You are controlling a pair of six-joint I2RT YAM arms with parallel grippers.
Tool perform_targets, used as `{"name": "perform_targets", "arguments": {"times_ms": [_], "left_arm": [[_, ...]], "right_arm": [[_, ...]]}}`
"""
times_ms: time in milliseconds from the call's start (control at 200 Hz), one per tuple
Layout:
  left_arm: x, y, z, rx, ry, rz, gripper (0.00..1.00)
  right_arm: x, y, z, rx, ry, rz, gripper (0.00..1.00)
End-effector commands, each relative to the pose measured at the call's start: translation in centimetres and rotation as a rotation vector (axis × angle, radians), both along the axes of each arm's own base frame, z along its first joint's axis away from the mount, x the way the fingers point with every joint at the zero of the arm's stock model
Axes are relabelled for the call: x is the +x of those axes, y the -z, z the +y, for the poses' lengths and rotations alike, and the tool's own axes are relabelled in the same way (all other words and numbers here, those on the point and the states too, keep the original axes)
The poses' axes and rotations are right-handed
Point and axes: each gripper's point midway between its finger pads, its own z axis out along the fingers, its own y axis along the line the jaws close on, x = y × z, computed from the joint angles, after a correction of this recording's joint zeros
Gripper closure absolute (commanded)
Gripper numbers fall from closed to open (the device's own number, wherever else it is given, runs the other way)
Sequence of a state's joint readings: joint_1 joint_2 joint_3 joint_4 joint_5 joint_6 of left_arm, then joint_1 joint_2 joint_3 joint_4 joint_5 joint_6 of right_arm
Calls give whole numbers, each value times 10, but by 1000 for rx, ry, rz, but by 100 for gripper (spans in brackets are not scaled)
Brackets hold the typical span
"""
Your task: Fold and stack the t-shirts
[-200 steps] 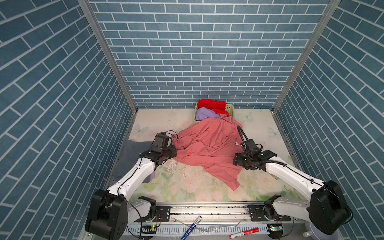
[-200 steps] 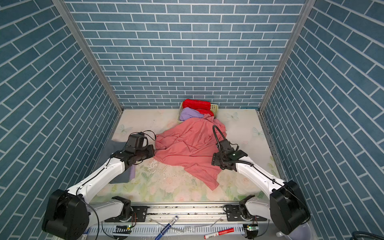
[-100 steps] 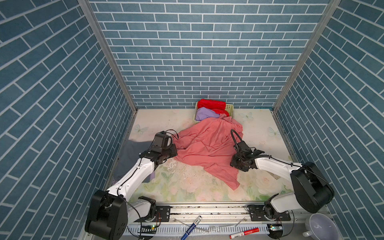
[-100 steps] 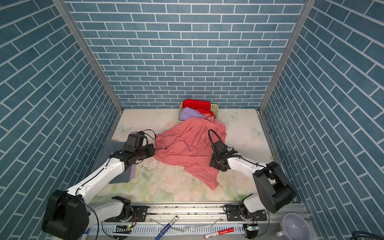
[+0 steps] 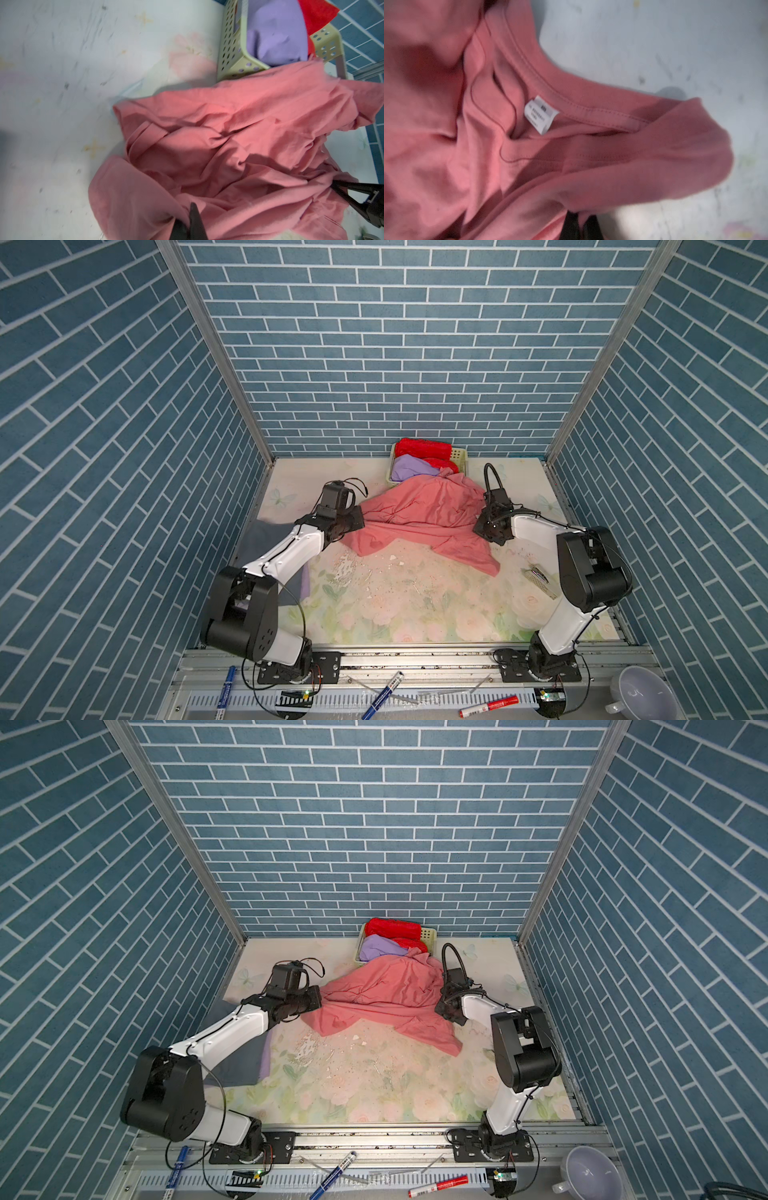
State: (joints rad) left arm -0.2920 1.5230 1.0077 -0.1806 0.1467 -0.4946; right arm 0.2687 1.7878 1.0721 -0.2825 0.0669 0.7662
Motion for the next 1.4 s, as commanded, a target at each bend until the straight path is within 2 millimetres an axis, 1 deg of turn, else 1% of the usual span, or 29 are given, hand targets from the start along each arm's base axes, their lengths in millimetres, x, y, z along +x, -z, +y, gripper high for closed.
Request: {"name": "perform_targets", "arguments": {"times_ms": [0,85,165,215,255,315,380,470,520,590,665,710,715,720,775,810,825,920,985,1060,1145,1225,1325,1395], "left_arm": [[31,-16,-8,14,47,-66,100],[45,-31,-12,27,65,-86,100],[49,-56,-15,23,80,-141,100],[44,-68,-10,32,69,-166,100],[38,-74,-5,41,57,-174,100],[24,-76,1,46,41,-167,100],[5,-67,5,26,29,-135,100],[-28,-48,6,-17,10,-49,100],[-50,-37,4,-26,11,-3,100],[-84,-19,9,3,-16,75,100],[-118,-1,15,16,-50,165,95],[-134,6,18,17,-68,205,89],[-135,6,19,18,-68,205,86],[-137,7,20,17,-73,211,86],[-147,9,27,28,-90,218,65],[-150,9,33,45,-108,204,53],[-150,9,37,56,-119,200,50],[-149,6,50,119,-155,170,41],[-146,11,55,163,-165,181,39],[-144,26,57,198,-163,230,38],[-143,46,56,223,-157,284,38],[-137,57,51,219,-140,297,37],[-122,59,36,165,-104,271,36],[-111,58,27,133,-89,243,35]], "right_arm": [[31,-13,-4,-52,-55,-49,98],[41,-24,-5,-60,-61,-78,98],[42,-37,-9,-66,-54,-109,98],[39,-43,-12,-76,-52,-118,98],[34,-44,-15,-89,-50,-111,97],[25,-41,-19,-104,-54,-85,96],[13,-35,-21,-113,-65,-49,94],[-5,-30,-24,-111,-66,-11,89],[-17,-29,-27,-111,-63,3,86],[-28,-30,-31,-116,-59,6,85],[-37,-34,-34,-122,-57,7,83],[-40,-35,-34,-122,-59,8,82],[-39,-35,-34,-122,-59,6,82],[-40,-36,-34,-121,-59,6,81],[-40,-39,-34,-117,-60,-1,78],[-40,-39,-32,-110,-63,-4,75],[-39,-40,-32,-106,-65,-7,74],[-41,-42,-27,-73,-68,-10,67],[-46,-41,-27,-58,-61,-5,63],[-57,-39,-30,-62,-53,8,57],[-73,-34,-38,-90,-35,32,52],[-87,-27,-44,-97,-20,56,48],[-104,-18,-47,-89,-1,86,38],[-116,-11,-51,-91,20,107,36]]}}
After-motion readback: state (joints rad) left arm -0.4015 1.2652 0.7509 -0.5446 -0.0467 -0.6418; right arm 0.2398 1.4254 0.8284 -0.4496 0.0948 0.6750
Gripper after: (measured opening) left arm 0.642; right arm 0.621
